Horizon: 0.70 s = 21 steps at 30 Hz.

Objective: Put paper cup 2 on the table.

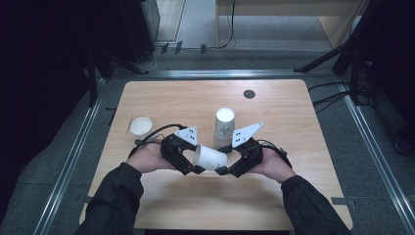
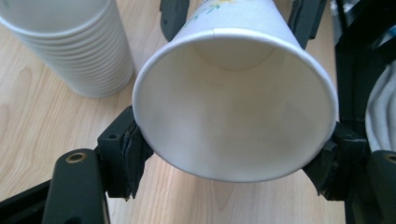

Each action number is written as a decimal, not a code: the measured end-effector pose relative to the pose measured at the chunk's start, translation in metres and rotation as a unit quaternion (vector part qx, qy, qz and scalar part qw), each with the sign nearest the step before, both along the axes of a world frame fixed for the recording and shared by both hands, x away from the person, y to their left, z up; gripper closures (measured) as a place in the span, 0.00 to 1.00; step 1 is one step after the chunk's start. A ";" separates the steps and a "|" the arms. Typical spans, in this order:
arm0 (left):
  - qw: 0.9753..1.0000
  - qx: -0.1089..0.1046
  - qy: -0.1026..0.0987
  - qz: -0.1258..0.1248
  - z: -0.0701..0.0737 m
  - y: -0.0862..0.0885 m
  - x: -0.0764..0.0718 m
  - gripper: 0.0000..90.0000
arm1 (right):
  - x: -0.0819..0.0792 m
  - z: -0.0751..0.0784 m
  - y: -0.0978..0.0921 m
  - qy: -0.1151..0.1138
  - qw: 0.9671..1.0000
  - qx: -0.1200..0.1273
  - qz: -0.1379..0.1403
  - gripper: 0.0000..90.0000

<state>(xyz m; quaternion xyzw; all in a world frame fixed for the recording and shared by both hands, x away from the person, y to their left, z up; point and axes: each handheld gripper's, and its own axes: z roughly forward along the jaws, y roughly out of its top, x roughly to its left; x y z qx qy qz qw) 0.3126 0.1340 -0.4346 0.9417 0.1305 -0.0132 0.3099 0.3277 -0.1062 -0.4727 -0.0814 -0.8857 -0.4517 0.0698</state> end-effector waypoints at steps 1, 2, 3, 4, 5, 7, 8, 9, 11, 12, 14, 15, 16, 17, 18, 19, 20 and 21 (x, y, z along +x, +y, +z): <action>1.000 0.010 -0.002 0.002 0.000 -0.001 0.001 0.28 | 0.000 -0.001 0.001 -0.004 1.000 -0.003 0.001 0.29; 1.000 0.021 -0.003 0.004 0.000 -0.003 0.002 0.28 | 0.001 -0.001 0.001 -0.005 1.000 -0.002 0.003 0.29; 0.999 0.031 -0.002 0.007 0.000 -0.004 0.003 0.28 | 0.001 -0.002 0.002 -0.008 1.000 -0.002 0.002 0.29; 0.999 0.041 -0.003 0.005 0.001 -0.006 0.004 0.28 | 0.001 -0.002 0.003 -0.010 1.000 -0.004 0.001 0.30; 0.999 0.045 0.000 0.004 0.001 -0.007 0.005 0.28 | 0.001 -0.003 0.003 -0.011 1.000 -0.005 0.000 0.30; 0.999 0.052 -0.002 -0.001 0.002 -0.010 0.006 0.28 | 0.001 -0.004 0.004 -0.010 1.000 -0.011 0.000 0.30; 0.998 0.056 -0.002 -0.002 0.002 -0.012 0.006 0.28 | 0.001 -0.005 0.005 -0.011 1.000 -0.012 0.001 0.30; 0.998 0.060 -0.003 -0.005 0.002 -0.014 0.007 0.28 | 0.001 -0.005 0.005 -0.012 1.000 -0.014 -0.001 0.30; 0.997 0.072 -0.003 -0.009 0.003 -0.019 0.008 0.28 | 0.001 -0.006 0.006 -0.012 1.000 -0.014 0.000 0.31; 0.997 0.074 -0.002 -0.010 0.004 -0.022 0.008 0.28 | 0.001 -0.006 0.006 -0.013 1.000 -0.015 -0.001 0.31; 0.996 0.085 0.001 -0.012 0.005 -0.028 0.009 0.28 | 0.001 -0.006 0.007 -0.018 1.000 -0.015 -0.001 0.31; 0.996 0.090 0.000 -0.017 0.005 -0.031 0.009 0.28 | 0.001 -0.006 0.008 -0.016 1.000 -0.018 -0.002 0.32; 0.996 0.092 0.001 -0.017 0.005 -0.033 0.009 0.28 | 0.001 -0.007 0.008 -0.020 1.000 -0.018 0.000 0.32; 0.995 0.095 0.003 -0.018 0.006 -0.035 0.009 0.28 | 0.001 -0.007 0.009 -0.017 1.000 -0.019 0.001 0.32; 0.995 0.097 0.002 -0.021 0.005 -0.036 0.009 0.28 | 0.001 -0.008 0.009 -0.022 1.000 -0.021 0.000 0.33; 0.995 0.099 0.000 -0.022 0.005 -0.037 0.008 0.28 | 0.001 -0.008 0.010 -0.022 1.000 -0.022 0.002 0.33; 0.995 0.102 0.002 -0.021 0.004 -0.038 0.008 0.28 | 0.001 -0.009 0.010 -0.021 1.000 -0.022 0.005 0.35; 0.995 0.102 0.001 -0.022 0.004 -0.038 0.008 0.28 | 0.000 -0.009 0.011 -0.024 0.999 -0.024 0.007 0.36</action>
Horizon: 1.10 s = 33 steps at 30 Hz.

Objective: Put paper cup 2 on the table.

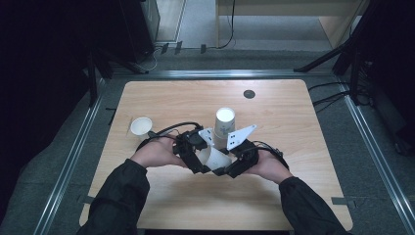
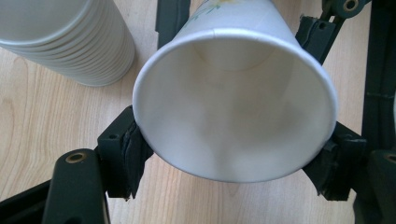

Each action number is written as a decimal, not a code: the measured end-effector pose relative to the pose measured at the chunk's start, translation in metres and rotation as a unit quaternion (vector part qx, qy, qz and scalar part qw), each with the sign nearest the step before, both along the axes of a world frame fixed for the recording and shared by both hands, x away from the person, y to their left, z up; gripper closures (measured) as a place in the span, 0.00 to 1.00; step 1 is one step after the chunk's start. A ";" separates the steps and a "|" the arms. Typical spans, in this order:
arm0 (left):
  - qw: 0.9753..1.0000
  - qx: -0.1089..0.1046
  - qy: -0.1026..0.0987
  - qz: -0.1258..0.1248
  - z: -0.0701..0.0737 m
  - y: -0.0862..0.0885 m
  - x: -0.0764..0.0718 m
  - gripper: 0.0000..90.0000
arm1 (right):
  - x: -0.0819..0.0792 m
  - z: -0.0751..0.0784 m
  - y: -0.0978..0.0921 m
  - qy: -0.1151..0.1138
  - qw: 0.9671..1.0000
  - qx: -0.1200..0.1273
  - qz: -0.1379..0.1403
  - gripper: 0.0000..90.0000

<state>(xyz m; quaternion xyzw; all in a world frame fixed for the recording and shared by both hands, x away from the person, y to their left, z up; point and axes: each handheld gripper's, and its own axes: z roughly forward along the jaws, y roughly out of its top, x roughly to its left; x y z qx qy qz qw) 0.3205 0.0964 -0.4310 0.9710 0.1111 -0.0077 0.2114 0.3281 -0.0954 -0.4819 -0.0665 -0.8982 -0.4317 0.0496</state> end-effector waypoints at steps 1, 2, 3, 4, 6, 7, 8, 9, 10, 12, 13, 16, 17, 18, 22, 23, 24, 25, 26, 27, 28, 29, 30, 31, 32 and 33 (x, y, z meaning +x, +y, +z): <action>1.000 -0.001 -0.001 -0.002 0.000 0.001 0.000 0.28 | 0.000 0.000 0.000 -0.001 1.000 -0.002 0.001 0.37; 1.000 -0.003 -0.003 -0.004 0.000 0.001 0.000 0.28 | -0.001 0.000 0.001 -0.002 1.000 -0.003 0.002 0.37; 1.000 -0.009 -0.002 -0.005 0.001 0.003 0.000 0.27 | -0.001 0.000 0.001 -0.003 1.000 -0.001 0.003 0.37; 1.000 -0.015 -0.001 -0.008 0.001 0.004 0.000 0.27 | -0.001 0.000 0.002 -0.003 1.000 0.001 0.004 0.37; 1.000 -0.025 -0.003 -0.016 0.001 0.007 0.000 0.25 | -0.001 0.002 0.001 -0.002 1.000 0.005 0.005 0.37; 0.999 -0.030 -0.006 -0.020 0.001 0.008 0.000 0.23 | -0.001 0.002 0.001 -0.004 1.000 0.006 0.005 0.37; 0.999 -0.034 -0.006 -0.022 0.001 0.009 -0.001 0.21 | -0.001 0.003 0.000 -0.003 1.000 0.009 0.006 0.37; 0.999 -0.039 -0.004 -0.021 0.001 0.010 -0.001 0.18 | -0.001 0.003 0.000 -0.004 1.000 0.011 0.006 0.37; 0.999 -0.046 -0.003 -0.021 0.001 0.012 -0.001 0.17 | -0.001 0.004 -0.001 -0.005 1.000 0.013 0.005 0.37; 0.998 -0.064 0.003 -0.012 0.001 0.016 0.000 0.14 | 0.000 0.005 -0.003 -0.004 1.000 0.018 0.002 0.37; 0.997 -0.073 0.006 -0.008 0.001 0.018 0.001 0.14 | 0.000 0.006 -0.004 -0.004 1.000 0.020 -0.001 0.37; 0.995 -0.095 0.009 0.005 -0.001 0.025 0.003 0.14 | 0.000 0.008 -0.006 0.001 1.000 0.024 -0.002 0.37; 0.995 -0.100 0.007 0.006 -0.001 0.028 0.003 0.14 | 0.000 0.008 -0.007 0.002 1.000 0.023 -0.001 0.37; 0.994 -0.105 0.007 0.011 -0.001 0.030 0.002 0.14 | 0.000 0.007 -0.008 0.000 1.000 0.023 -0.002 0.37; 0.990 -0.140 0.004 0.019 -0.003 0.039 -0.001 0.14 | 0.001 0.009 -0.010 0.001 1.000 0.027 -0.005 0.37; 0.988 -0.154 0.002 0.022 -0.003 0.041 -0.003 0.14 | 0.001 0.009 -0.010 0.003 1.000 0.030 -0.005 0.37; 0.986 -0.163 0.004 0.022 -0.003 0.044 -0.003 0.14 | 0.001 0.009 -0.011 0.002 0.999 0.032 -0.004 0.37; 0.985 -0.171 0.010 0.029 -0.004 0.046 -0.003 0.14 | 0.001 0.010 -0.011 0.003 0.999 0.033 -0.004 0.37; 0.984 -0.173 0.009 0.036 -0.004 0.048 -0.003 0.14 | 0.001 0.010 -0.011 0.004 0.999 0.035 -0.004 0.37; 0.982 -0.181 0.011 0.041 -0.005 0.049 -0.003 0.14 | 0.001 0.010 -0.011 0.005 0.999 0.037 -0.004 0.37; 0.980 -0.191 0.013 0.046 -0.007 0.050 -0.004 0.14 | 0.002 0.010 -0.012 0.006 0.999 0.038 -0.004 0.37; 0.978 -0.199 0.015 0.052 -0.008 0.050 -0.004 0.14 | 0.002 0.011 -0.012 0.007 0.999 0.040 -0.005 0.37; 0.978 -0.203 0.015 0.054 -0.009 0.051 -0.004 0.14 | 0.002 0.011 -0.012 0.008 0.999 0.041 -0.005 0.37; 0.977 -0.207 0.016 0.055 -0.010 0.050 -0.004 0.14 | 0.001 0.011 -0.012 0.009 0.999 0.042 -0.005 0.37; 0.975 -0.214 0.013 0.058 -0.011 0.049 -0.004 0.14 | 0.001 0.011 -0.012 0.009 0.999 0.044 -0.006 0.37; 0.972 -0.224 0.016 0.063 -0.012 0.048 -0.004 0.15 | 0.001 0.012 -0.012 0.009 0.999 0.045 -0.005 0.37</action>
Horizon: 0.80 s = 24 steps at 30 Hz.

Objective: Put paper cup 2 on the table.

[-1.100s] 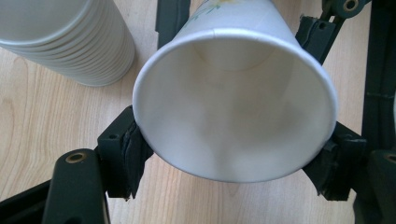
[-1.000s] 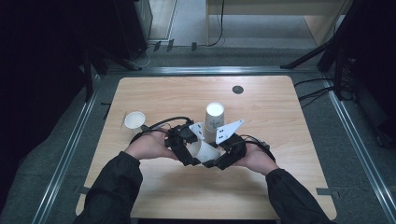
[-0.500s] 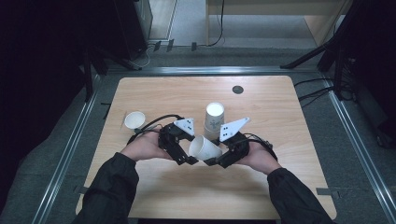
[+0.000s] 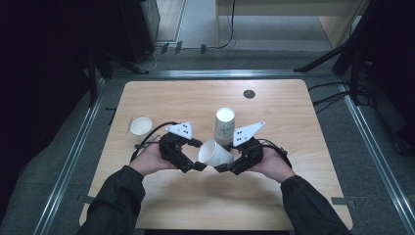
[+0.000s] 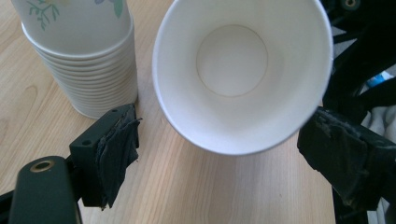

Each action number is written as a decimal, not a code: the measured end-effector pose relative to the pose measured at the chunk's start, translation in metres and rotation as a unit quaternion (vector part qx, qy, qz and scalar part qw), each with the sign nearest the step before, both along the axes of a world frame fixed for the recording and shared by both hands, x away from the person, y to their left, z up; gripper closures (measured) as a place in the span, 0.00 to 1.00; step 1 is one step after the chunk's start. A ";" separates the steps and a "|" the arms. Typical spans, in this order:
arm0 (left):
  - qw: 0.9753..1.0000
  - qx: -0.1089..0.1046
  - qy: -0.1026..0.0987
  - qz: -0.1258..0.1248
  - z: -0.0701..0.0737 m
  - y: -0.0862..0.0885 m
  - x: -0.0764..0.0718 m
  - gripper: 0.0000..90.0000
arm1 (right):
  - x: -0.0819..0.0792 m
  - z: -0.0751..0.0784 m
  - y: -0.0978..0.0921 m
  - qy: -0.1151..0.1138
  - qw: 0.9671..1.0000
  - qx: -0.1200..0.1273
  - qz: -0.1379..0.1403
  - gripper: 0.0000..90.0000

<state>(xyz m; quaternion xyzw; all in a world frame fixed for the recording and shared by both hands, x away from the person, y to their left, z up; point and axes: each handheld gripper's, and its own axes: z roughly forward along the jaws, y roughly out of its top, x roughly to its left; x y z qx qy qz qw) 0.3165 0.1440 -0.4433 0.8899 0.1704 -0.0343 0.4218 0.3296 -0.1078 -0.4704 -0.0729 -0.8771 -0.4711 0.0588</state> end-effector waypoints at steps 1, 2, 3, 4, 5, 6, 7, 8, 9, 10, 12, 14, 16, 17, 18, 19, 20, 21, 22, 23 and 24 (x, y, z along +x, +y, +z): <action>1.000 -0.010 0.006 -0.003 -0.001 -0.001 0.000 0.15 | 0.000 0.000 0.000 0.000 1.000 0.001 0.000 0.37; 1.000 -0.013 0.004 -0.002 -0.002 -0.002 0.000 0.15 | 0.000 0.000 0.000 0.001 1.000 0.001 0.000 0.37; 1.000 -0.018 0.007 -0.002 -0.002 -0.004 0.000 0.15 | 0.000 0.000 0.000 0.002 1.000 0.001 0.002 0.37; 1.000 -0.023 0.009 -0.004 -0.003 -0.006 0.000 0.15 | 0.000 0.000 0.000 0.001 1.000 0.003 0.001 0.37; 1.000 -0.027 0.008 -0.006 -0.004 -0.007 -0.001 0.15 | 0.000 0.000 0.000 0.002 1.000 0.003 0.001 0.37; 0.999 -0.031 0.008 -0.006 -0.004 -0.008 -0.001 0.15 | 0.000 0.000 0.000 0.004 1.000 0.003 0.003 0.37; 0.999 -0.034 0.008 -0.007 -0.005 -0.009 -0.001 0.15 | 0.000 0.000 0.000 0.005 1.000 0.004 0.003 0.37; 0.999 -0.037 0.007 -0.006 -0.005 -0.010 -0.002 0.15 | 0.001 0.000 0.000 0.005 1.000 0.004 0.003 0.37; 0.999 -0.043 0.006 -0.005 -0.005 -0.010 -0.002 0.16 | 0.001 -0.001 0.000 0.008 1.000 0.005 0.005 0.37; 0.999 -0.048 0.007 -0.005 -0.005 -0.011 -0.002 0.17 | 0.001 -0.001 0.000 0.008 1.000 0.007 0.005 0.37; 0.998 -0.056 0.003 -0.001 -0.004 -0.011 -0.002 0.17 | 0.000 -0.001 0.001 0.009 1.000 0.007 0.006 0.37; 0.998 -0.066 0.006 0.000 -0.004 -0.011 -0.002 0.17 | 0.000 -0.001 0.001 0.012 1.000 0.010 0.006 0.37; 0.997 -0.072 0.004 0.003 -0.004 -0.011 -0.002 0.18 | 0.001 -0.002 0.001 0.014 1.000 0.017 0.008 0.37; 0.997 -0.073 0.002 0.006 -0.004 -0.010 -0.002 0.20 | 0.001 -0.002 0.001 0.017 1.000 0.018 0.008 0.37; 0.997 -0.075 -0.001 0.007 -0.004 -0.010 -0.002 0.23 | 0.001 -0.002 0.001 0.019 1.000 0.018 0.008 0.37; 0.997 -0.075 -0.001 0.005 -0.004 -0.010 -0.002 0.23 | 0.001 -0.002 0.002 0.018 1.000 0.018 0.008 0.37; 0.997 -0.076 -0.005 0.007 -0.005 -0.010 -0.003 0.24 | 0.001 -0.002 0.002 0.020 1.000 0.018 0.008 0.37; 0.997 -0.076 -0.006 0.007 -0.005 -0.010 -0.003 0.24 | 0.001 -0.002 0.002 0.022 1.000 0.016 0.007 0.37; 0.997 -0.073 -0.006 0.006 -0.005 -0.010 -0.003 0.25 | 0.001 -0.003 0.002 0.022 1.000 0.016 0.008 0.37; 0.997 -0.071 -0.008 0.007 -0.005 -0.010 -0.003 0.25 | 0.001 -0.003 0.002 0.020 1.000 0.015 0.008 0.37; 0.997 -0.071 -0.009 0.007 -0.005 -0.009 -0.003 0.26 | 0.001 -0.003 0.002 0.018 1.000 0.014 0.007 0.37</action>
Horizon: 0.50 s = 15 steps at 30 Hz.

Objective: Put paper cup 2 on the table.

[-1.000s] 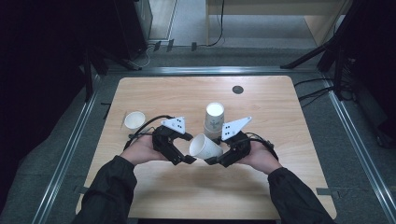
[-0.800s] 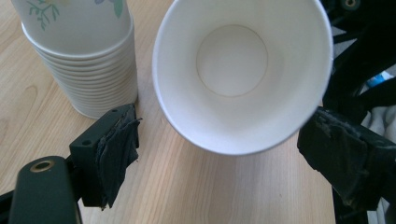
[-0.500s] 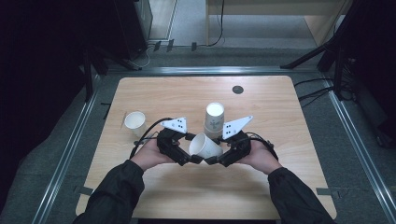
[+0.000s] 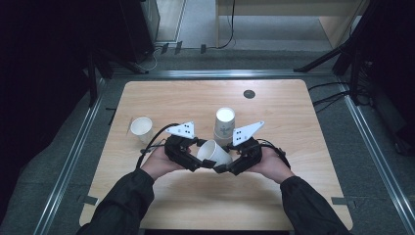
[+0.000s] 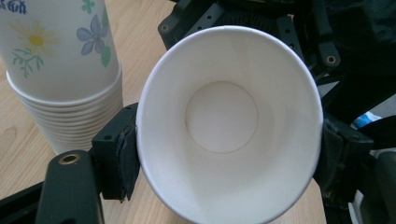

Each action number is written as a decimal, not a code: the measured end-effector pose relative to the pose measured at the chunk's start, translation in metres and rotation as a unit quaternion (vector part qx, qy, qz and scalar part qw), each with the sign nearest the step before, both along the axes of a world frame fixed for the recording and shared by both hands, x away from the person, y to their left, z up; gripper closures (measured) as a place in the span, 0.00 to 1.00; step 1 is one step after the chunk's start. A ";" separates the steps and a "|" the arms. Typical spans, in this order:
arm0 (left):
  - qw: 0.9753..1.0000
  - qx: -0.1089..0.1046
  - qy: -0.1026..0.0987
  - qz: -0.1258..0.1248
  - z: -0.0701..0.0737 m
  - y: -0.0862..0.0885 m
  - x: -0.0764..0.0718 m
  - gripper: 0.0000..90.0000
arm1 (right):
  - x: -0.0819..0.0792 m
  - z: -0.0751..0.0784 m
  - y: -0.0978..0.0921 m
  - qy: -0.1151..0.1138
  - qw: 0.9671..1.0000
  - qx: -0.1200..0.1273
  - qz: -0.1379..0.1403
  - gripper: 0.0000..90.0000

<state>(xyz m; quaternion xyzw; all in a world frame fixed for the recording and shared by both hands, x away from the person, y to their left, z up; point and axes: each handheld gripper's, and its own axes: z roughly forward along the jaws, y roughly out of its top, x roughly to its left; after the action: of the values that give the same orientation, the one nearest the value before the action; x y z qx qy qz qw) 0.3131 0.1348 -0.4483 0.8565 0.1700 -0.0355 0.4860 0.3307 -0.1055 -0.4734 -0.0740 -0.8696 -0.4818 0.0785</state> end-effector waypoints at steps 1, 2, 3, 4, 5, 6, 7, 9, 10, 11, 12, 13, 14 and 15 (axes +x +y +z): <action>1.000 0.000 0.001 0.000 0.000 0.000 0.000 0.27 | 0.000 0.000 0.000 0.000 1.000 0.000 0.000 0.37; 1.000 0.001 -0.003 0.000 0.001 0.001 0.000 0.27 | 0.000 0.000 0.000 0.000 1.000 0.001 -0.001 0.37; 1.000 0.001 -0.001 0.001 0.001 0.001 0.000 0.27 | 0.000 0.000 0.000 0.001 1.000 0.001 -0.003 0.37; 1.000 0.003 -0.002 0.002 0.001 0.001 0.000 0.28 | 0.000 0.000 0.000 0.002 1.000 0.000 -0.003 0.36; 1.000 0.004 -0.001 0.002 0.001 0.001 0.000 0.28 | 0.000 0.000 0.000 0.001 1.000 0.000 -0.004 0.36; 1.000 0.008 -0.003 0.003 0.001 0.001 0.000 0.28 | 0.000 0.000 0.001 0.003 1.000 -0.002 -0.005 0.35; 1.000 0.012 -0.008 0.005 0.002 0.002 0.000 0.28 | 0.000 -0.001 0.001 0.003 1.000 -0.006 -0.004 0.33; 1.000 0.014 -0.005 0.010 0.005 0.004 0.001 0.29 | 0.000 -0.003 0.001 -0.003 1.000 -0.022 -0.007 0.31; 1.000 0.016 -0.008 0.016 0.006 0.005 0.001 0.29 | 0.000 -0.005 0.002 -0.006 1.000 -0.027 -0.011 0.30; 1.000 0.017 -0.007 0.016 0.007 0.007 0.002 0.29 | 0.000 -0.007 0.002 -0.008 0.999 -0.034 -0.013 0.29; 1.000 0.018 -0.007 0.017 0.009 0.009 0.002 0.29 | 0.000 -0.008 0.003 -0.013 0.999 -0.038 -0.015 0.28; 1.000 0.018 -0.010 0.019 0.010 0.011 0.002 0.29 | 0.000 -0.008 0.003 -0.012 0.999 -0.040 -0.016 0.27; 1.000 0.018 -0.006 0.020 0.011 0.013 0.002 0.29 | 0.000 -0.008 0.003 -0.014 0.999 -0.041 -0.015 0.27; 1.000 0.020 -0.006 0.022 0.012 0.014 0.003 0.29 | 0.000 -0.009 0.004 -0.014 0.999 -0.041 -0.015 0.27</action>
<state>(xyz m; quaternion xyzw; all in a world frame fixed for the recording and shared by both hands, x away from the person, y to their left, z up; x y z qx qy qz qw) 0.3158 0.1488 -0.4364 0.8623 0.1869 -0.0162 0.4703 0.3303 -0.1018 -0.4820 -0.0836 -0.8882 -0.4483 0.0556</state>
